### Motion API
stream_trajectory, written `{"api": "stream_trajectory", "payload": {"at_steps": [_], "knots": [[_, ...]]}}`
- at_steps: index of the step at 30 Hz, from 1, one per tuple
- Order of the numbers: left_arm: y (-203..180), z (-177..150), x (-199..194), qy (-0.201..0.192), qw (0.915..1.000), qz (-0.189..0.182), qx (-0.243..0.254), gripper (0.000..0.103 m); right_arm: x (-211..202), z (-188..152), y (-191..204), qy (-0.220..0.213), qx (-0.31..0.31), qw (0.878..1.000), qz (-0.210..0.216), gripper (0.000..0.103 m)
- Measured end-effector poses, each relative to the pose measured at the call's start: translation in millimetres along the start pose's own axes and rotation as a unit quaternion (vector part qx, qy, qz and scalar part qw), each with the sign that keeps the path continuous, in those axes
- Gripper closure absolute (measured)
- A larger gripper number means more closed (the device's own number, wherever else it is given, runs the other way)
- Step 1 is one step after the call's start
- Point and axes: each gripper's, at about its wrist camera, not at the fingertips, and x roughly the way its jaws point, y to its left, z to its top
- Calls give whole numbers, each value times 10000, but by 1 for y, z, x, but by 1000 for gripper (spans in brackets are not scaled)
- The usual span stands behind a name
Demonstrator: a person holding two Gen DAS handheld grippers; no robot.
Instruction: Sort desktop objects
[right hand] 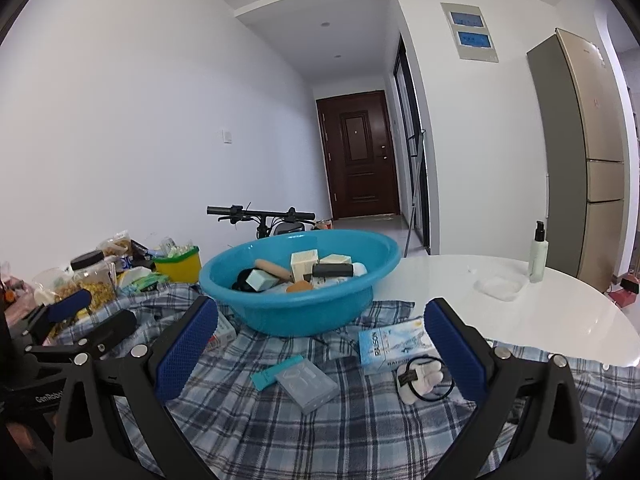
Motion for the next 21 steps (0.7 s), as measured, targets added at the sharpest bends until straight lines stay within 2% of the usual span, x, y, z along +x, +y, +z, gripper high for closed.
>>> {"api": "stream_trajectory", "payload": {"at_steps": [9, 12, 15, 21], "knots": [[-6, -19, -2, -221, 9998, -2, -2, 0, -2, -19, 10, -212, -281, 9994, -2, 0], [-6, -24, 1, -129, 9999, 36, -92, 0, -5, -25, 11, -293, -307, 9991, 11, 0], [-5, -31, 2, -128, 9998, 74, -119, 0, -4, -29, 10, -242, -250, 9994, 71, 0], [-1, -34, 3, -112, 9997, 129, -164, 0, 3, -31, 14, -53, -395, 9992, -87, 0]]}}
